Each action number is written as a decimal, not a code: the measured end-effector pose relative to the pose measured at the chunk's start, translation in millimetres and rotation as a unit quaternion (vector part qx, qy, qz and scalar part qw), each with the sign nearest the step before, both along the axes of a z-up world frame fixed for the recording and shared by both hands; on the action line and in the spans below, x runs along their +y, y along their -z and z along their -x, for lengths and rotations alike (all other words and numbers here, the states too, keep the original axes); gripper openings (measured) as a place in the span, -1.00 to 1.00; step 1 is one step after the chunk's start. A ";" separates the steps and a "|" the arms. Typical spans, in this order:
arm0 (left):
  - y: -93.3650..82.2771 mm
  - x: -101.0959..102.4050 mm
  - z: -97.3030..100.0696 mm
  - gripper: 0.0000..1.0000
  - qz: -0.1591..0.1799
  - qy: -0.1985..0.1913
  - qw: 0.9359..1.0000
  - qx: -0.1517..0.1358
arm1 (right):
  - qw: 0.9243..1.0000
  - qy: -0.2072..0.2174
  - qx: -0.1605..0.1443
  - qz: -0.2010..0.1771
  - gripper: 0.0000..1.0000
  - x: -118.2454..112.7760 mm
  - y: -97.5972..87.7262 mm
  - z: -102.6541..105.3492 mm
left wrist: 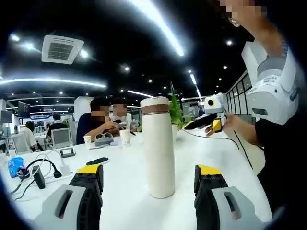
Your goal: Grasp the water cup twist off the cup lid place the cup lid on the table
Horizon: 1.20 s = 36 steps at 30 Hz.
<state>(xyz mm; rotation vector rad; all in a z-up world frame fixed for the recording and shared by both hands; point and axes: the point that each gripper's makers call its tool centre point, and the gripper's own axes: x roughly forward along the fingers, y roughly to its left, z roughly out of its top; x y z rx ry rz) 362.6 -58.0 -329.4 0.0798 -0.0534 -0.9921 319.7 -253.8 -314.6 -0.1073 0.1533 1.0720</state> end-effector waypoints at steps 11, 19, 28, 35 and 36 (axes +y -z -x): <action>10.2 -18.8 -0.7 0.54 0.012 0.006 1.000 0.007 | 1.000 -0.017 -0.007 -0.009 0.29 14.9 -10.7 6.9; 11.0 -24.1 -4.0 0.54 0.014 0.003 1.000 0.005 | 0.999 -0.028 -0.011 -0.019 0.28 25.5 -17.1 8.9; 15.5 -29.1 -10.2 0.54 0.017 -0.004 1.000 0.003 | 0.999 -0.032 -0.007 -0.038 0.25 27.7 -24.0 5.3; 22.0 -30.9 -14.4 0.52 0.013 -0.010 1.000 0.006 | 0.998 -0.030 -0.005 -0.046 0.23 28.7 -26.7 4.8; 22.4 -31.2 -14.9 0.51 0.013 -0.011 1.000 0.006 | 0.998 -0.030 -0.005 -0.046 0.23 28.7 -27.0 4.6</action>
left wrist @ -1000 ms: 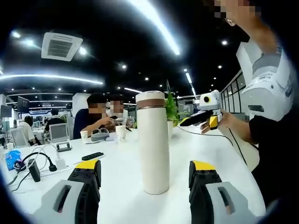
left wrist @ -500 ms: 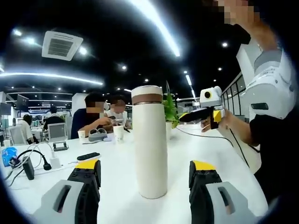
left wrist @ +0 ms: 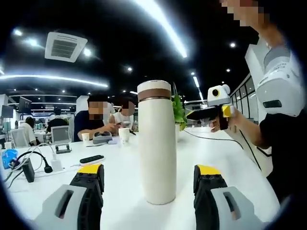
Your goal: Grasp the water cup twist off the cup lid place the cup lid on the table
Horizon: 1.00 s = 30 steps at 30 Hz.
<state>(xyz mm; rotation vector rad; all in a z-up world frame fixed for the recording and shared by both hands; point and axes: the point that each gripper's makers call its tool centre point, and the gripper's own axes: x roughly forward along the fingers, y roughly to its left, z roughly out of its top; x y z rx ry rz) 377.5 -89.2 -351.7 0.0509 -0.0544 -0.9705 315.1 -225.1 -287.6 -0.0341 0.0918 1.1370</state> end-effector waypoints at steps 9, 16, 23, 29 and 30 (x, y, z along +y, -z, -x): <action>5.6 -6.7 -3.1 0.45 -0.002 0.001 1.000 0.006 | 1.000 -0.001 0.003 -0.008 0.19 -0.8 -1.2 -2.1; 11.7 -12.2 -5.9 0.41 -0.003 0.003 1.000 0.013 | 1.000 -0.001 0.008 -0.015 0.16 -1.2 -2.3 -4.1; 19.1 -17.6 -7.0 0.31 -0.005 0.008 1.000 0.017 | 1.000 0.002 0.010 -0.018 0.15 -2.6 -1.4 -7.6; 22.4 -18.6 -9.5 0.31 -0.006 0.006 1.000 0.022 | 1.000 0.004 0.011 -0.019 0.14 -3.6 0.0 -8.8; 22.8 -19.6 -10.8 0.31 -0.004 0.006 1.000 0.025 | 1.000 0.004 0.011 -0.020 0.14 -3.8 0.2 -9.3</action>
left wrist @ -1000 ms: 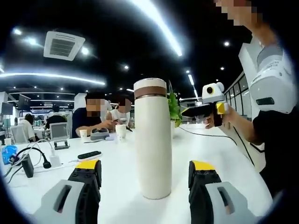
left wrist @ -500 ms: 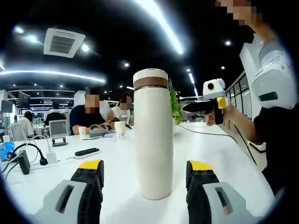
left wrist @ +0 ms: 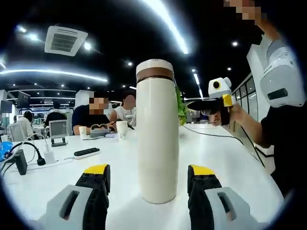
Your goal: Grasp the water cup twist off the cup lid place the cup lid on the table
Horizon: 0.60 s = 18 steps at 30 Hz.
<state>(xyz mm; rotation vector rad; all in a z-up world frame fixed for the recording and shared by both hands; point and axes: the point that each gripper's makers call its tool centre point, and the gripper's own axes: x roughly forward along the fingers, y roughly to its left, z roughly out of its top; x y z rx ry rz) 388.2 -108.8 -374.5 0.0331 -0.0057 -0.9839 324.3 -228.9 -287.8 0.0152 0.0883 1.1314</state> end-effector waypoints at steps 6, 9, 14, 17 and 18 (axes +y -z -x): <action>4.2 -8.7 -1.1 0.30 -0.009 0.007 1.000 0.001 | 1.000 -0.002 0.002 -0.002 0.13 1.8 0.3 -1.8; 4.2 -11.4 0.0 0.30 -0.007 0.011 1.000 -0.004 | 1.000 -0.003 0.000 -0.005 0.11 3.0 -1.1 -2.1; 10.2 -19.2 1.6 0.29 -0.014 0.021 1.000 -0.001 | 1.000 -0.005 0.008 -0.012 0.10 5.6 2.6 -2.3; 12.0 -23.2 1.4 0.29 -0.015 0.026 1.000 0.002 | 1.000 -0.005 0.011 -0.016 0.10 6.2 2.9 -1.8; 12.1 -23.7 1.5 0.29 -0.015 0.026 1.000 0.002 | 1.000 -0.005 0.011 -0.017 0.10 6.2 2.8 -1.8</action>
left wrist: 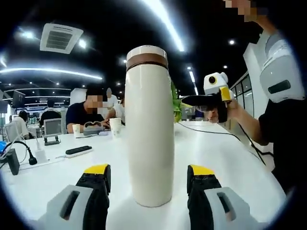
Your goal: Grasp the water cup twist off the cup lid place the cup lid on the table
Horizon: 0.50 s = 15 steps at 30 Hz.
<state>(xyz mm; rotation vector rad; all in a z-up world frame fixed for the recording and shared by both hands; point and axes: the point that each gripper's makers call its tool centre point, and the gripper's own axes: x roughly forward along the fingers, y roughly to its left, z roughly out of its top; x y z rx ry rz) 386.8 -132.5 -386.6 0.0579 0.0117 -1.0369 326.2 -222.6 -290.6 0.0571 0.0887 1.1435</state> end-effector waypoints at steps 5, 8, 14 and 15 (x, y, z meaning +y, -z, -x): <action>3.5 -7.2 1.5 0.27 0.005 0.013 1.000 0.010 | 1.000 0.002 -0.001 -0.008 0.08 -0.9 -3.8 -1.1; 7.2 -8.7 0.3 0.23 0.002 0.014 1.000 0.011 | 1.000 0.003 -0.002 -0.011 0.08 -1.3 -5.4 -1.0; 2.2 -10.3 0.2 0.15 0.013 0.020 1.000 0.005 | 1.000 0.004 -0.013 -0.026 -0.04 -1.3 -10.2 -1.1; 2.2 -10.1 -0.2 0.15 0.018 0.021 1.000 0.009 | 0.999 0.004 -0.015 -0.030 -0.04 -1.2 -11.6 -0.7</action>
